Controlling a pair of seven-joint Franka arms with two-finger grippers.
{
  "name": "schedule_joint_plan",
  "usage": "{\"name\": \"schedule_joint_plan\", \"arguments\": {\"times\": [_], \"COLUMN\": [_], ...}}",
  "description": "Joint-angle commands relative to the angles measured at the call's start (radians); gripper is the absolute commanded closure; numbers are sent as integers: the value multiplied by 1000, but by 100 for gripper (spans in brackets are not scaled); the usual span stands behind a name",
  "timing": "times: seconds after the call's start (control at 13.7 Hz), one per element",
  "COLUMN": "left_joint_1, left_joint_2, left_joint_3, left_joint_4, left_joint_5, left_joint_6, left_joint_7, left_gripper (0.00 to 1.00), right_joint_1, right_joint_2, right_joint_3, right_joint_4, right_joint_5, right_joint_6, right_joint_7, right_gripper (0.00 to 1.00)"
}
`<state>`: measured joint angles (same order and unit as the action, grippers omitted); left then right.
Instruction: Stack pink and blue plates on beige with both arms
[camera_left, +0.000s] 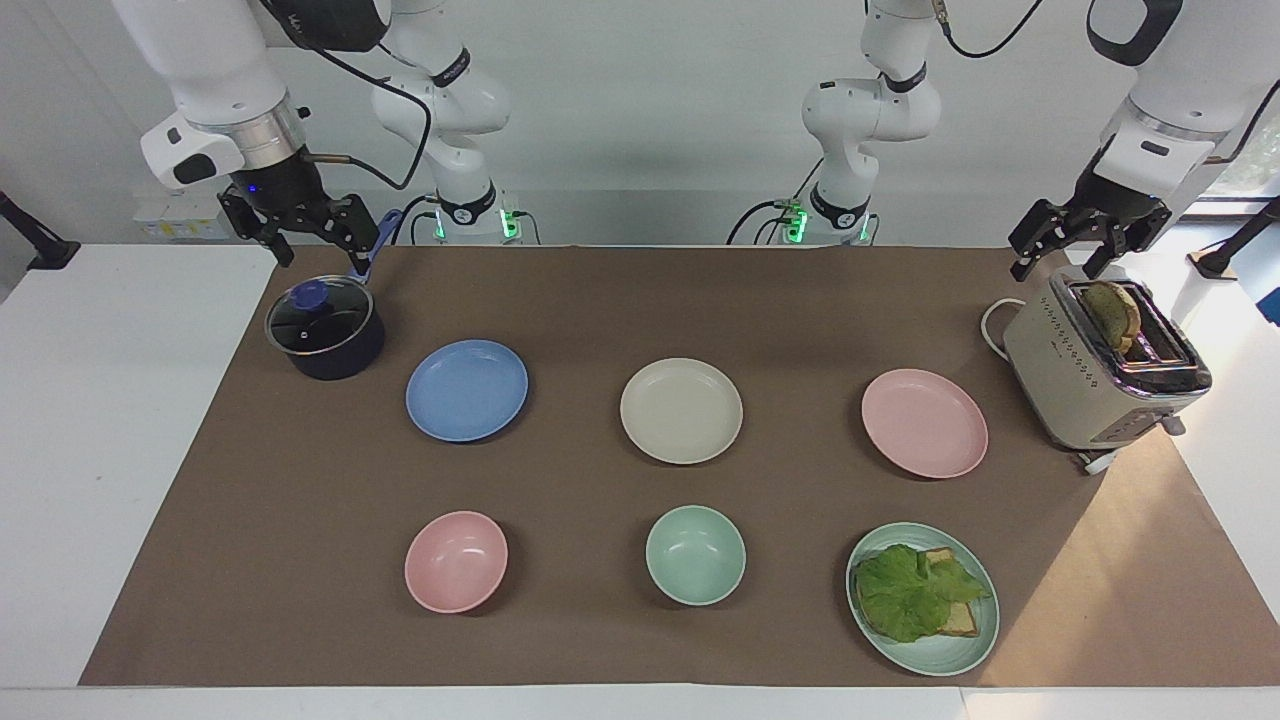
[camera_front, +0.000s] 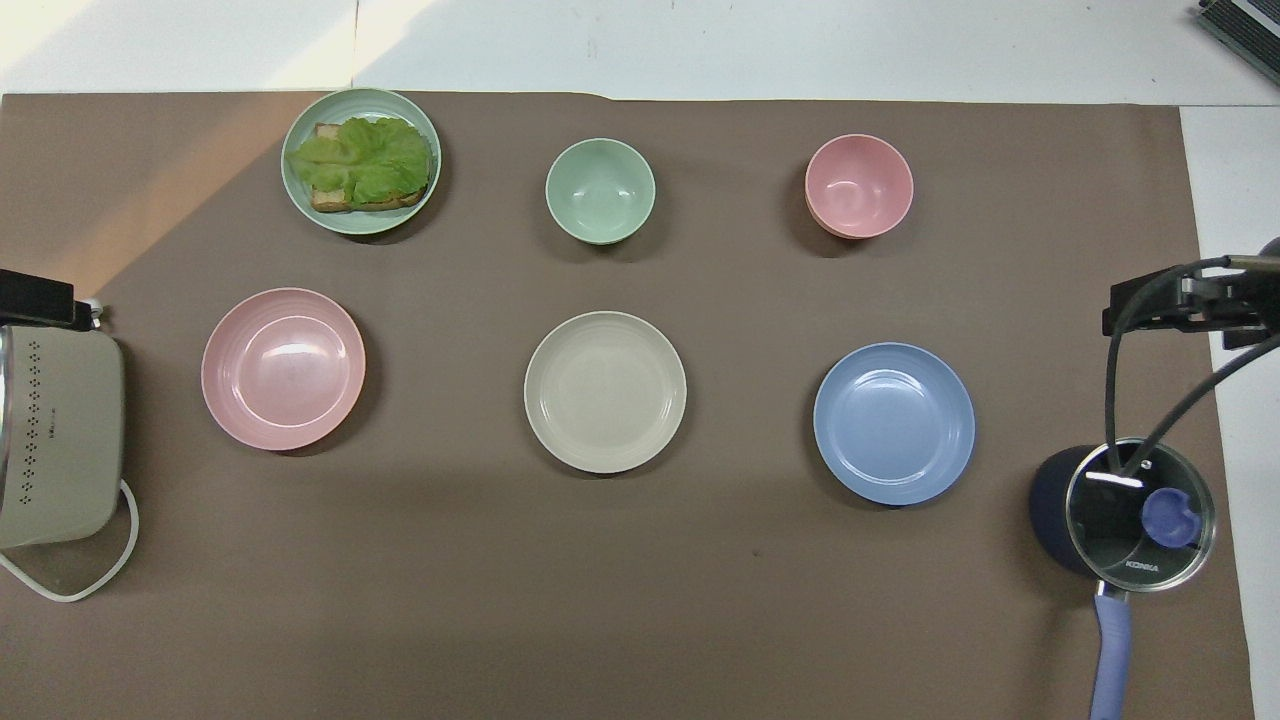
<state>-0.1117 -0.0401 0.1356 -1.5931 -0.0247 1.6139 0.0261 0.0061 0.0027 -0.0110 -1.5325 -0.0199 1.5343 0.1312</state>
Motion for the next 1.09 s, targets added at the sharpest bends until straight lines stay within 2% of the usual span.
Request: {"name": "schedule_joint_plan", "arguments": {"times": [0.0, 0.44, 0.58, 0.73, 1.02], "left_joint_1": [-3, 1, 7, 15, 49], "left_joint_2": [-9, -15, -3, -9, 37], "left_joint_3": [-2, -1, -1, 1, 1], "left_joint_4": [-1, -31, -101, -203, -278], "left_joint_5": [12, 9, 9, 9, 9], "left_joint_6": [-6, 6, 47, 151, 237], "left_joint_7": [-11, -8, -6, -5, -2], "left_gripper": [0, 0, 0, 0, 0], "right_joint_1": [-8, -8, -8, -6, -8], "right_joint_2": [-18, -18, -18, -18, -18], "right_joint_3": [-1, -3, -3, -3, -3], "right_joint_4": [-23, -23, -23, -24, -26], "right_joint_5": [20, 20, 20, 20, 20], "right_joint_6": [17, 18, 20, 20, 20], "right_joint_7": [5, 5, 7, 7, 4], "right_gripper": [0, 0, 0, 0, 0]}}
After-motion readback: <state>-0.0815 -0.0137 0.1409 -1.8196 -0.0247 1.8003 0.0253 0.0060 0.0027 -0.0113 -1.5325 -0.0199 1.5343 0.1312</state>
